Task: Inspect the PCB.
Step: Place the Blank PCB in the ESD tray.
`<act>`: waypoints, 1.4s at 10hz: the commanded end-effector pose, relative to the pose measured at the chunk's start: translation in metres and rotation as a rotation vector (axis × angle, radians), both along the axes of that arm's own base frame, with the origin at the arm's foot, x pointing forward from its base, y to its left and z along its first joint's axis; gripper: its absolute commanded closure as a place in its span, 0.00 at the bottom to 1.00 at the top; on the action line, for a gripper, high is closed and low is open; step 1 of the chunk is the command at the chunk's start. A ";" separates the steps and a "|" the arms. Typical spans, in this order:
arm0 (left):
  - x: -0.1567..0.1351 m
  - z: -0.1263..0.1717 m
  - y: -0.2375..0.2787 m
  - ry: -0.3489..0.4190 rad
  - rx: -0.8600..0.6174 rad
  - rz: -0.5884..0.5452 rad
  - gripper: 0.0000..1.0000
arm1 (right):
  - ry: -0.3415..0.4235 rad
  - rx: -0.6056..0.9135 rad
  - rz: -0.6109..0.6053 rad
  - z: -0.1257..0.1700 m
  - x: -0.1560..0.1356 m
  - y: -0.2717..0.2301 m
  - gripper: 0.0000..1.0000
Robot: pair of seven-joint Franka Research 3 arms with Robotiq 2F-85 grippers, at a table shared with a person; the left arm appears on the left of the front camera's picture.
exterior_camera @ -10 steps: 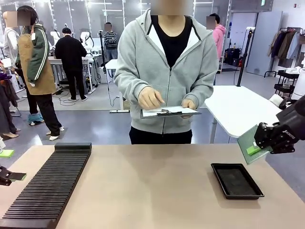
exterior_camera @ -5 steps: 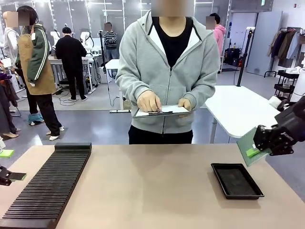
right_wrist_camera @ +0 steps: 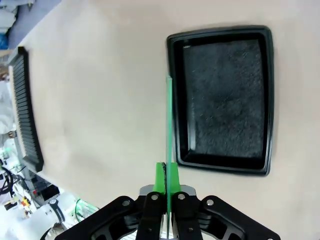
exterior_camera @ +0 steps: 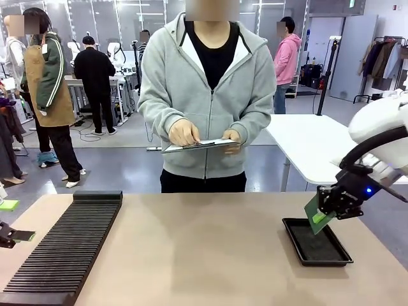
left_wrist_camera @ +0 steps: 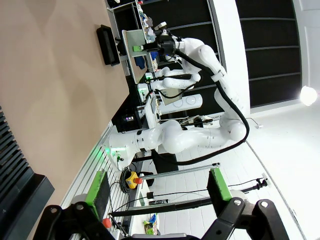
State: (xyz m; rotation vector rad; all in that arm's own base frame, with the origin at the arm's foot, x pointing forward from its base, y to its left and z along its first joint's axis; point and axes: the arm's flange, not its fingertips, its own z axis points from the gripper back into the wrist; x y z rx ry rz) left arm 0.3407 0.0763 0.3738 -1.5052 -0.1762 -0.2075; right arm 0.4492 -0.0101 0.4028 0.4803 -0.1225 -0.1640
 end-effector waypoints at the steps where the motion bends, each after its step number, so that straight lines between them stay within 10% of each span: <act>1: 0.001 0.000 -0.001 0.003 -0.001 0.002 0.00 | 0.007 -0.049 -0.020 -0.011 0.018 0.010 0.97; 14: 0.001 0.000 -0.001 0.003 -0.001 0.002 0.00 | 0.035 -0.229 -0.013 -0.072 0.063 0.033 0.97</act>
